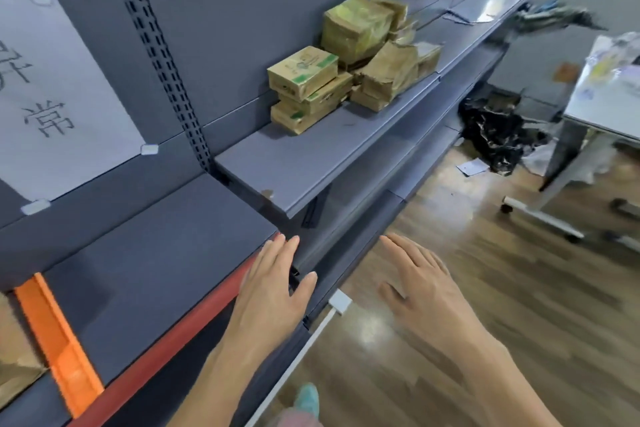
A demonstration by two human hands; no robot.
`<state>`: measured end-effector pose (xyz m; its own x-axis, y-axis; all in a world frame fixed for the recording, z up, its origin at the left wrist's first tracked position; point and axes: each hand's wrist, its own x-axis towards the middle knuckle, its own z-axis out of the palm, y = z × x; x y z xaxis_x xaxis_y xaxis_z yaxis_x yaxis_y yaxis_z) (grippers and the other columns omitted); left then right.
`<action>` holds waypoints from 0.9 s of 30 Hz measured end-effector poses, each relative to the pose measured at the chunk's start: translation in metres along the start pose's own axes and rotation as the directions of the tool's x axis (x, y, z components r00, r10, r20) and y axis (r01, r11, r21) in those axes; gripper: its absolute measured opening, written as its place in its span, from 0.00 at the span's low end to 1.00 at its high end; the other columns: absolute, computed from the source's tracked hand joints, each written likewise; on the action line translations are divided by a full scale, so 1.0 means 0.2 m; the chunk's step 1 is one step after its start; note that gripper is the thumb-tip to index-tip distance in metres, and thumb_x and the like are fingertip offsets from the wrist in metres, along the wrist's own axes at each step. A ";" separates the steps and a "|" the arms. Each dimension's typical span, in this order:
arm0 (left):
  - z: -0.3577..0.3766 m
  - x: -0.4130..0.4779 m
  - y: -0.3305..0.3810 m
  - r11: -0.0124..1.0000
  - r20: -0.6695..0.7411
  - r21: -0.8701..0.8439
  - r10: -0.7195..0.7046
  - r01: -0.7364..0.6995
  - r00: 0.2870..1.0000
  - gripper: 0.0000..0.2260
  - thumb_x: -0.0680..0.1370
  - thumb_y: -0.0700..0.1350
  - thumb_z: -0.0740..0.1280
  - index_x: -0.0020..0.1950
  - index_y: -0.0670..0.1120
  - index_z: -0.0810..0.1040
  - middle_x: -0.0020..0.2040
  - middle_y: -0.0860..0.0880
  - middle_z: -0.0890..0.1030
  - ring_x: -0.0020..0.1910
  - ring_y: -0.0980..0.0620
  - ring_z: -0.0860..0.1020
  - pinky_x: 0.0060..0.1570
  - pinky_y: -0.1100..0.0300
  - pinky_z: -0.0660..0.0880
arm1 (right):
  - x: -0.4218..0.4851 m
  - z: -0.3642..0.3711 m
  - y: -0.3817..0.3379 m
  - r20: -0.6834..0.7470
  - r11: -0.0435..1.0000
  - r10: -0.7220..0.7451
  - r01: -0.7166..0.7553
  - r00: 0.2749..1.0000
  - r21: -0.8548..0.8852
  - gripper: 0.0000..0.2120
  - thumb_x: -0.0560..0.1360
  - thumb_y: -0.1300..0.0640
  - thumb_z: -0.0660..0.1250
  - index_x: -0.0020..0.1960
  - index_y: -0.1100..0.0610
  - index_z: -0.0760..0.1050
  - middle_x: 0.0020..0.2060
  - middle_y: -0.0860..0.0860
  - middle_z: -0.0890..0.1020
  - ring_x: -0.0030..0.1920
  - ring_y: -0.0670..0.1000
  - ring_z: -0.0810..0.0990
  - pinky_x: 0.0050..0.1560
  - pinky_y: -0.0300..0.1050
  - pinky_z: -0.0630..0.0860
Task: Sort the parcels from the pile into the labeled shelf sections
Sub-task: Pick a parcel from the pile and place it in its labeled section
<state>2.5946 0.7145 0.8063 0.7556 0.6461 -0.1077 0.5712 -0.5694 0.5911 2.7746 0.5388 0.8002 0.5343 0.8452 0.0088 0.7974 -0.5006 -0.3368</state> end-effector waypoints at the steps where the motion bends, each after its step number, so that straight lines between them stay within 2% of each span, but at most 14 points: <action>1: 0.02 0.05 0.02 1.000 0.016 -0.003 0.015 -0.015 1.000 0.30 0.85 0.59 0.58 0.84 0.56 0.52 0.84 0.57 0.49 0.82 0.59 0.45 0.82 0.54 0.48 | 0.01 0.00 0.03 -0.003 1.000 0.018 -0.018 1.000 0.004 0.33 0.82 0.41 0.55 0.83 0.48 0.50 0.81 0.42 0.54 0.80 0.44 0.50 0.79 0.42 0.45; 3: 0.06 0.17 0.06 0.999 0.045 -0.016 0.034 -0.033 0.998 0.30 0.84 0.59 0.58 0.84 0.56 0.52 0.84 0.57 0.50 0.83 0.59 0.45 0.82 0.52 0.49 | 0.03 0.00 0.10 -0.003 0.999 0.052 -0.052 0.999 0.012 0.32 0.82 0.40 0.54 0.83 0.48 0.51 0.81 0.42 0.54 0.80 0.44 0.50 0.80 0.45 0.47; 7: 0.14 0.44 0.12 0.997 0.079 -0.046 0.062 -0.059 0.995 0.30 0.84 0.59 0.58 0.84 0.56 0.52 0.84 0.57 0.51 0.82 0.60 0.45 0.82 0.52 0.49 | 0.16 0.01 0.25 0.002 0.996 0.084 -0.084 0.996 -0.012 0.33 0.82 0.42 0.59 0.82 0.47 0.51 0.81 0.42 0.55 0.80 0.44 0.51 0.80 0.43 0.46; 11: 0.16 0.73 0.14 0.997 0.089 -0.066 0.053 -0.047 0.995 0.30 0.84 0.59 0.58 0.84 0.56 0.52 0.84 0.56 0.51 0.83 0.59 0.46 0.81 0.52 0.49 | 0.41 -0.01 0.37 -0.001 0.995 0.094 -0.094 0.996 -0.029 0.32 0.82 0.42 0.59 0.82 0.47 0.52 0.80 0.41 0.57 0.80 0.43 0.52 0.80 0.46 0.49; 14: 0.13 0.93 0.14 0.996 0.080 -0.088 0.021 -0.014 0.997 0.30 0.84 0.60 0.57 0.84 0.56 0.51 0.84 0.57 0.50 0.82 0.59 0.45 0.81 0.53 0.50 | 0.65 -0.04 0.42 0.010 0.997 0.062 -0.062 0.998 -0.053 0.31 0.82 0.42 0.59 0.82 0.48 0.54 0.80 0.42 0.59 0.80 0.44 0.53 0.79 0.41 0.47; 18: 0.07 1.17 0.13 0.996 0.074 -0.091 -0.010 0.017 0.997 0.30 0.84 0.60 0.57 0.84 0.57 0.50 0.84 0.58 0.49 0.82 0.59 0.44 0.81 0.55 0.49 | 0.94 -0.06 0.46 -0.002 0.999 0.038 -0.038 0.999 -0.038 0.32 0.82 0.43 0.61 0.82 0.49 0.56 0.79 0.43 0.60 0.79 0.44 0.55 0.79 0.41 0.47; 21: 0.03 1.30 0.12 0.995 0.072 -0.092 -0.043 0.050 0.996 0.30 0.84 0.60 0.57 0.84 0.57 0.50 0.84 0.58 0.49 0.83 0.59 0.45 0.80 0.55 0.50 | 1.09 -0.05 0.50 0.026 0.999 0.023 -0.023 0.999 -0.028 0.32 0.82 0.42 0.60 0.82 0.47 0.54 0.80 0.41 0.58 0.79 0.42 0.53 0.79 0.40 0.46; 25: 0.01 1.45 0.13 0.989 0.056 -0.107 -0.098 0.104 0.994 0.30 0.84 0.61 0.57 0.84 0.58 0.51 0.84 0.58 0.50 0.82 0.59 0.48 0.80 0.54 0.54 | 1.29 -0.05 0.57 0.053 1.000 -0.021 0.021 0.998 -0.008 0.32 0.82 0.41 0.58 0.82 0.46 0.52 0.80 0.40 0.56 0.79 0.41 0.50 0.75 0.35 0.39; 27: 0.02 1.52 0.15 0.985 0.050 -0.113 -0.127 0.132 0.991 0.30 0.84 0.60 0.57 0.84 0.58 0.51 0.84 0.58 0.50 0.82 0.58 0.48 0.80 0.53 0.55 | 1.40 -0.06 0.62 0.064 0.999 -0.048 0.049 0.997 -0.011 0.32 0.82 0.41 0.58 0.82 0.46 0.51 0.80 0.40 0.55 0.80 0.42 0.50 0.77 0.37 0.41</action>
<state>2.8440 0.8916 0.7879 0.6921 0.6869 -0.2218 0.6258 -0.4180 0.6585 3.0267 0.7114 0.7721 0.4766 0.8784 -0.0352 0.8257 -0.4610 -0.3252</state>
